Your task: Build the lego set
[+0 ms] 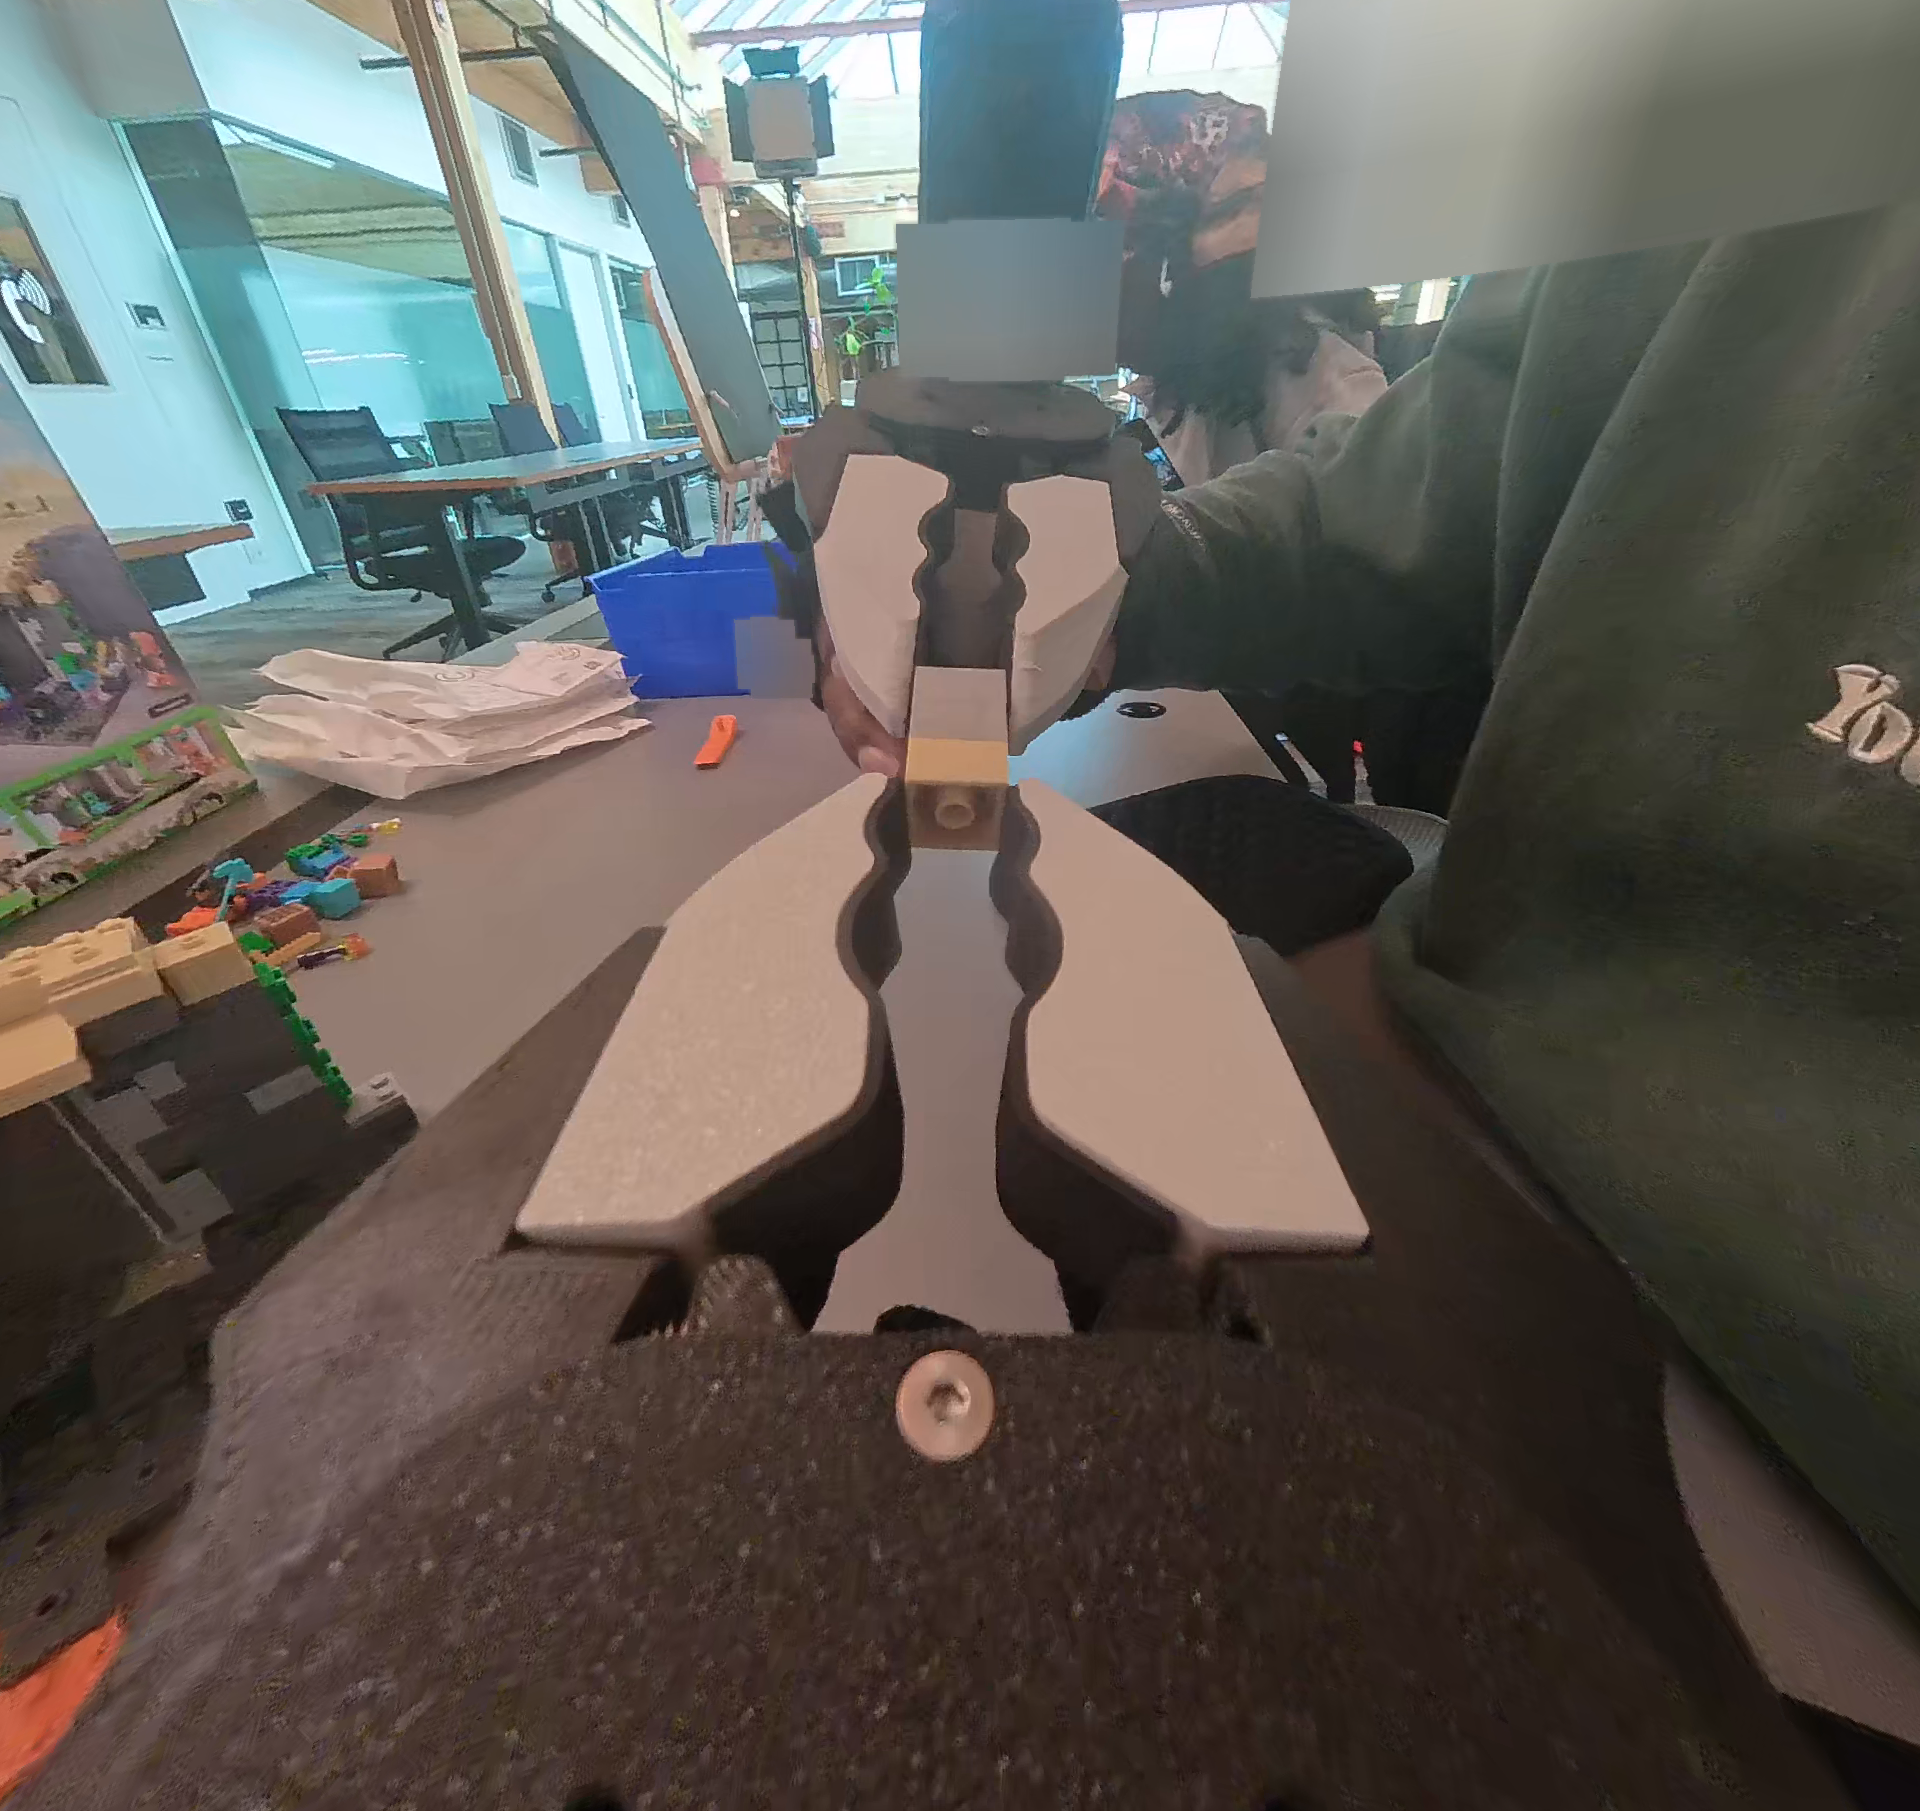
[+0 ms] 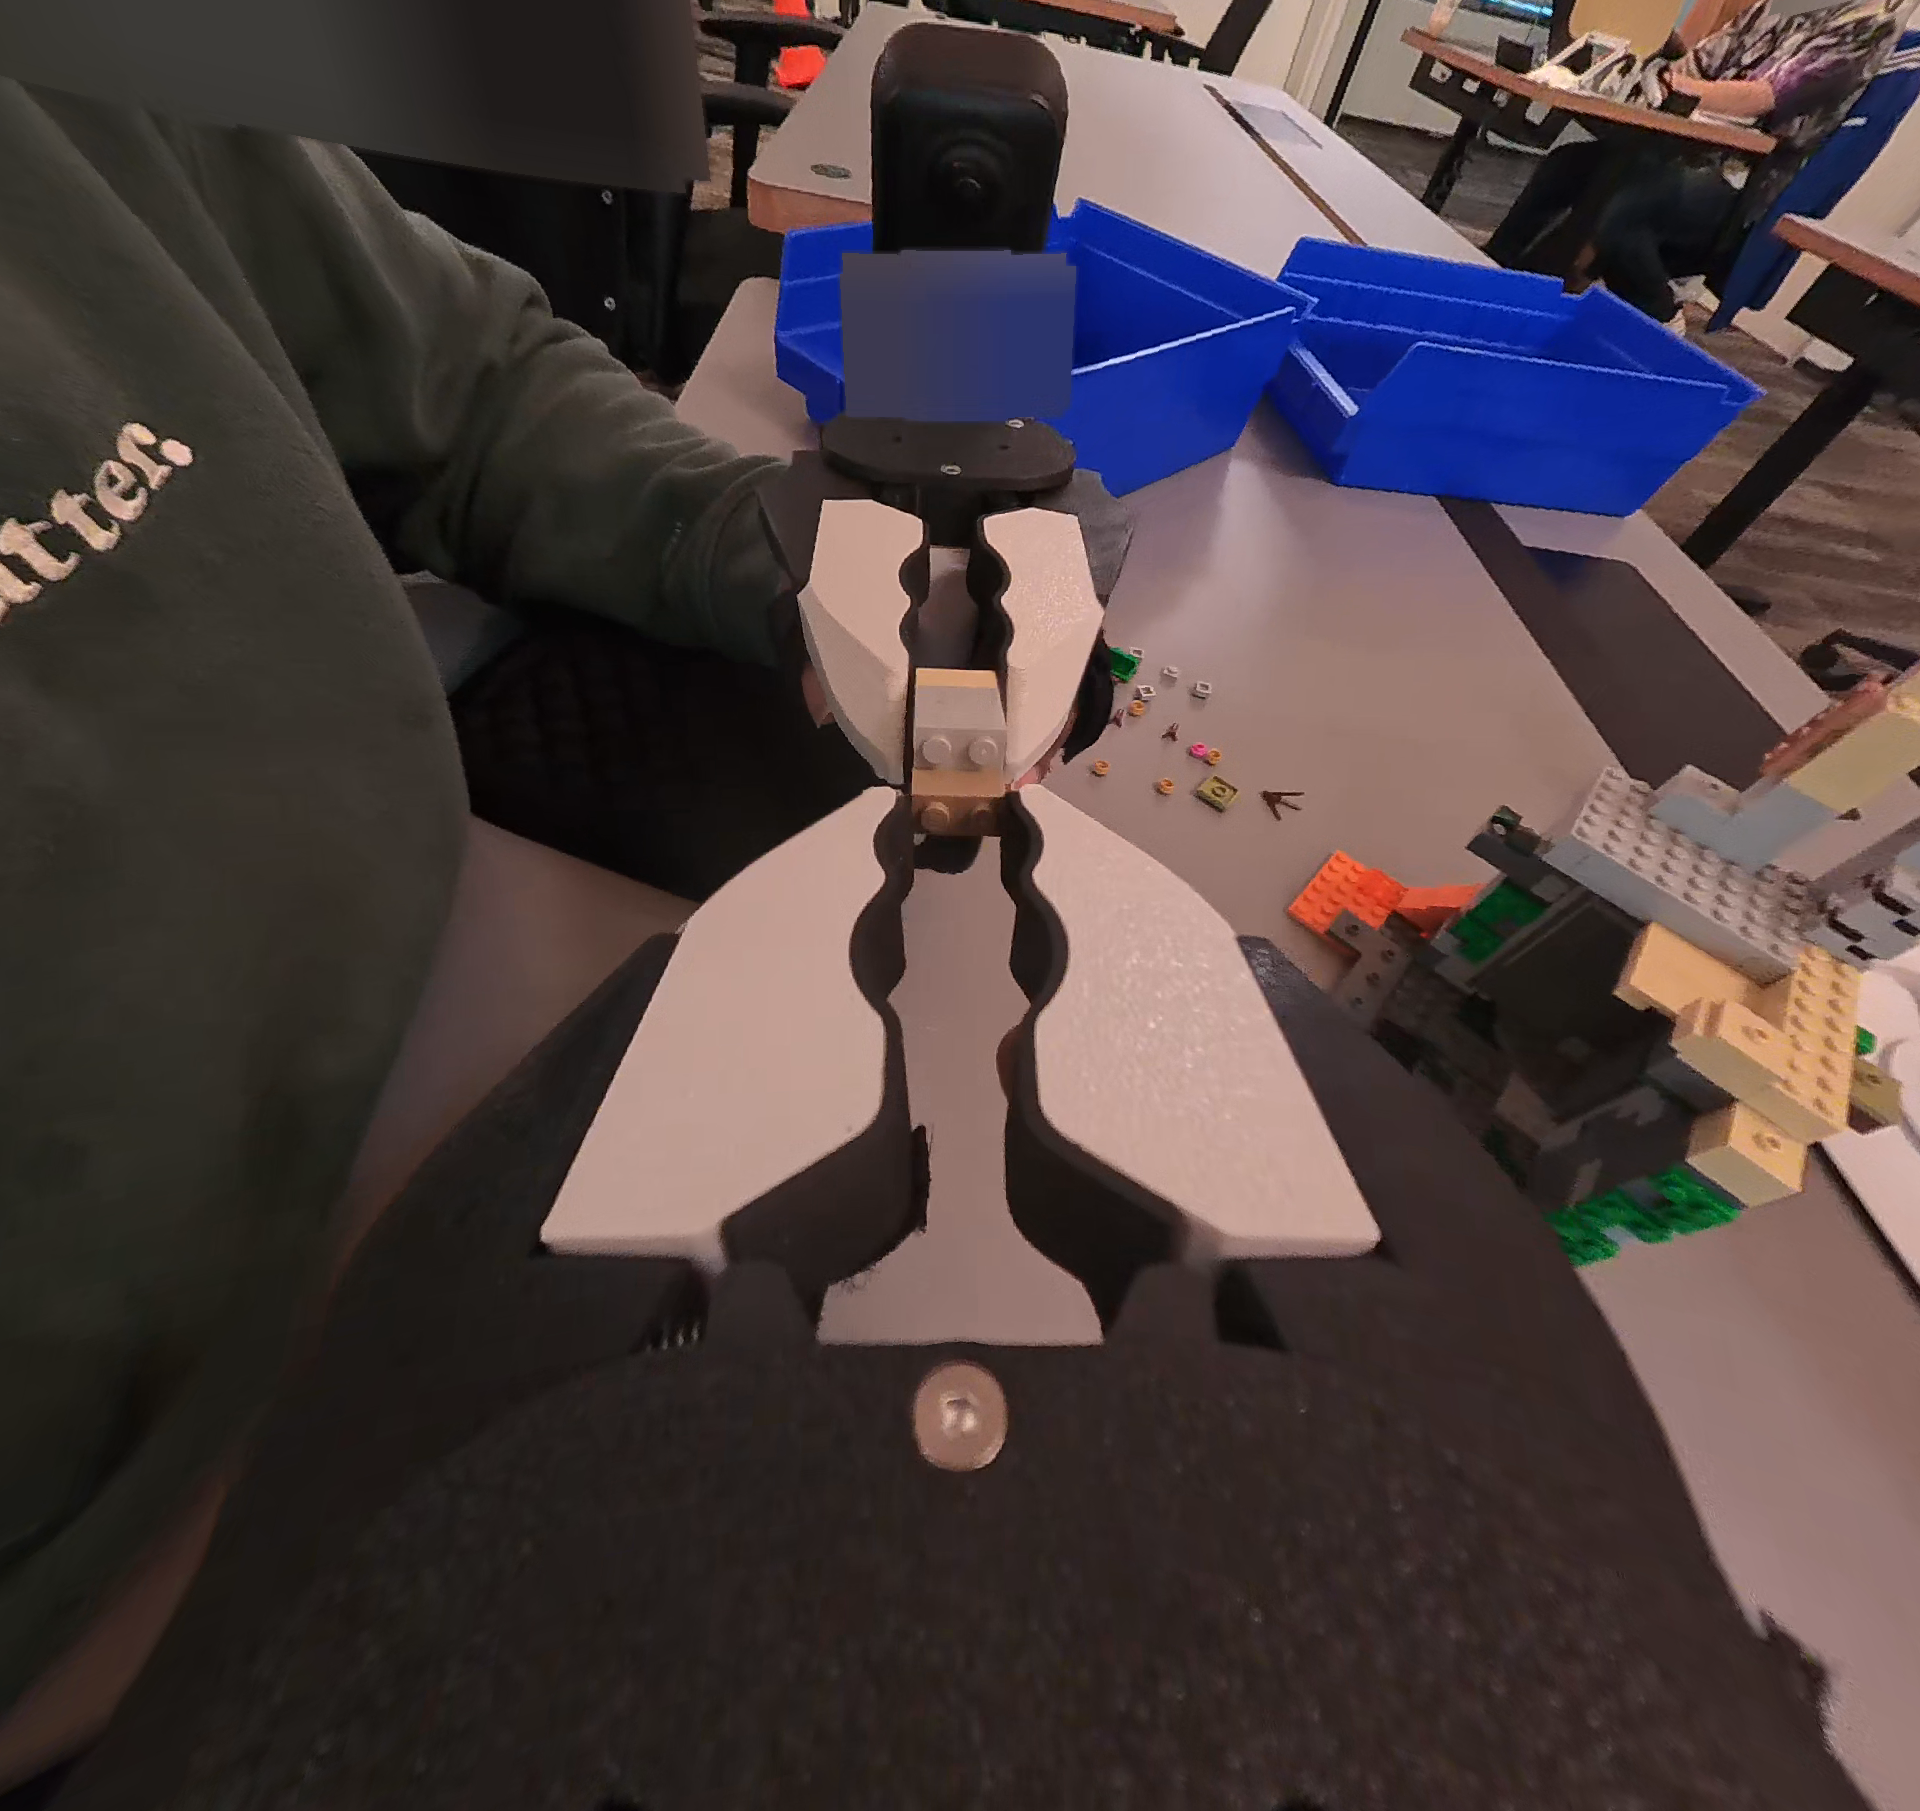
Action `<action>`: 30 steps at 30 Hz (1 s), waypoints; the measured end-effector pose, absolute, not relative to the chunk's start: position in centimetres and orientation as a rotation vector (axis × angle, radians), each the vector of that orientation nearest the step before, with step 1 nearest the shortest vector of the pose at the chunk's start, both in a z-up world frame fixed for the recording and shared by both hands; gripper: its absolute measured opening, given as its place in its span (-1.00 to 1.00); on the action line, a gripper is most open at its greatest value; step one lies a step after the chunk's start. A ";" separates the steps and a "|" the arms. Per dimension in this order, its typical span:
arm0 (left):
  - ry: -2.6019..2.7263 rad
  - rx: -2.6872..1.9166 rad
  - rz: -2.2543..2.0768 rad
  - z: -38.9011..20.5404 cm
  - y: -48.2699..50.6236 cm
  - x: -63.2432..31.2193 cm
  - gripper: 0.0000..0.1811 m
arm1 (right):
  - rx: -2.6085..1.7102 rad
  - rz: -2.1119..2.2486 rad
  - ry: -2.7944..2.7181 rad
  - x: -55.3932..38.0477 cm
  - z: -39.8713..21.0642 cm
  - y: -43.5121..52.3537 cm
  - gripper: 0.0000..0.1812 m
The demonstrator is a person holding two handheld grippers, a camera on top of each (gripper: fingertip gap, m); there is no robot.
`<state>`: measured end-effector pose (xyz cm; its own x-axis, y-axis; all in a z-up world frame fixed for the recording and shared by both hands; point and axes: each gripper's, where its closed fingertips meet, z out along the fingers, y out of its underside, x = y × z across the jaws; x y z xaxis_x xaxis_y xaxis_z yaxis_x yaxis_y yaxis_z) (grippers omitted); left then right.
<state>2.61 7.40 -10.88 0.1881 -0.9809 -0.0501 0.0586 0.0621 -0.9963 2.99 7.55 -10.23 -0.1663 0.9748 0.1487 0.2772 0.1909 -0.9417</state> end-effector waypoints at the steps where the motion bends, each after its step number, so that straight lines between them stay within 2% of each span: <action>1: 1.058 -1.208 -1.061 -11.0 7.4 2.6 -0.81 | -1.221 1.029 -1.614 3.0 -10.4 7.5 -0.82; 16: 1.074 -1.268 -1.080 -12.1 7.9 3.5 -0.81 | -1.273 1.024 -1.607 3.7 -10.9 8.0 -0.82; 23: 1.070 -1.288 -1.063 -12.5 8.1 3.3 -0.81 | -1.287 1.010 -1.626 3.9 -10.8 8.5 -0.71; 26: 1.081 -1.292 -1.052 -12.7 8.1 3.5 -0.81 | -1.287 0.985 -1.668 3.6 -11.4 8.1 -0.82; 30: 1.103 -1.325 -1.008 -13.6 8.3 3.7 -0.81 | -1.349 0.911 -1.775 3.9 -12.4 8.4 -0.82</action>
